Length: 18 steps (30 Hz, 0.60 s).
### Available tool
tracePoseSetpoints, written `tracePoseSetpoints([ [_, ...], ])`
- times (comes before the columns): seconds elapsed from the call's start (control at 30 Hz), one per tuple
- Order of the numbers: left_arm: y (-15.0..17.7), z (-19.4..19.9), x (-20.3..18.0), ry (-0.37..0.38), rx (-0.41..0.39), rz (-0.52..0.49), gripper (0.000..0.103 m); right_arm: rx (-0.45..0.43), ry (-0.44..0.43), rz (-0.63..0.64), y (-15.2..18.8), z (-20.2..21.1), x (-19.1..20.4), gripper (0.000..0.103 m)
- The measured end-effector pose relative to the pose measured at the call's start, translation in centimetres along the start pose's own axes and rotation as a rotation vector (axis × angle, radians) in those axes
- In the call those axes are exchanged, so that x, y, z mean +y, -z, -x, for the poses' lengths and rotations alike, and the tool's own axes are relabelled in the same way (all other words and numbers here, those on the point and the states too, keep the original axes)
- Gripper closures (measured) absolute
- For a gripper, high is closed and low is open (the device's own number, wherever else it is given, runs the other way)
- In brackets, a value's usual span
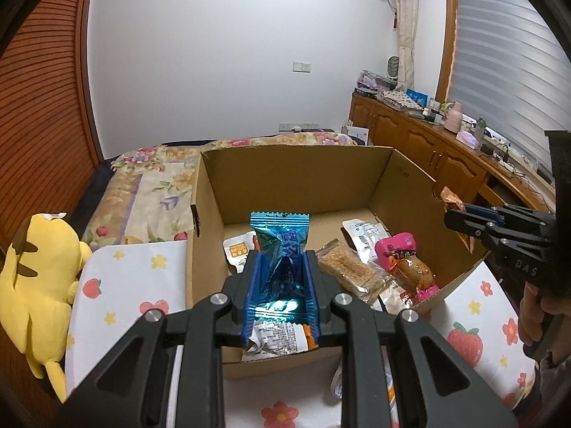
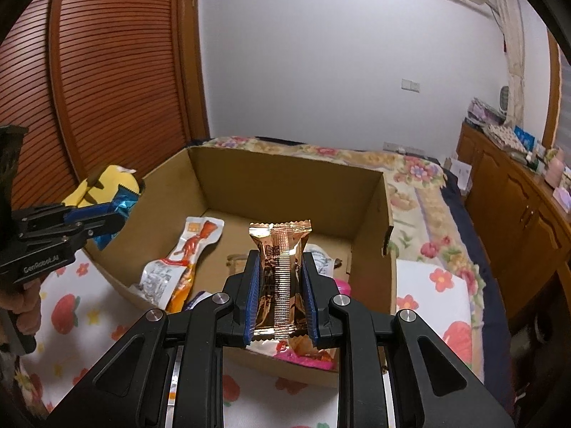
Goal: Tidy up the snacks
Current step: 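Open both tools over the box to drop the snacks inside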
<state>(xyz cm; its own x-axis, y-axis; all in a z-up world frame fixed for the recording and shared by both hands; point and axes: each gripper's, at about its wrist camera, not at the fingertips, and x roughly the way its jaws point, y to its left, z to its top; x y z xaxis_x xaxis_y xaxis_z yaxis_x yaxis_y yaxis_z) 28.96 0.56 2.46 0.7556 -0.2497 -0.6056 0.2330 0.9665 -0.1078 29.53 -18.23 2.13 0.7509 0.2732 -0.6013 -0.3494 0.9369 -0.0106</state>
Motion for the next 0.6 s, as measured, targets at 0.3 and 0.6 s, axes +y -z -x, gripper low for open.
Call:
tracePoseSetpoints([
  [0.3, 0.6, -0.4, -0.3, 0.012, 0.007, 0.002, 0.066, 0.019, -0.001, -0.026, 0.6, -0.9, -0.7, 0.082],
  [0.6, 1.1, 0.1, -0.7, 0.015, -0.001, -0.008, 0.052, 0.026, -0.015, -0.03, 0.9, -1.2, -0.7, 0.069],
])
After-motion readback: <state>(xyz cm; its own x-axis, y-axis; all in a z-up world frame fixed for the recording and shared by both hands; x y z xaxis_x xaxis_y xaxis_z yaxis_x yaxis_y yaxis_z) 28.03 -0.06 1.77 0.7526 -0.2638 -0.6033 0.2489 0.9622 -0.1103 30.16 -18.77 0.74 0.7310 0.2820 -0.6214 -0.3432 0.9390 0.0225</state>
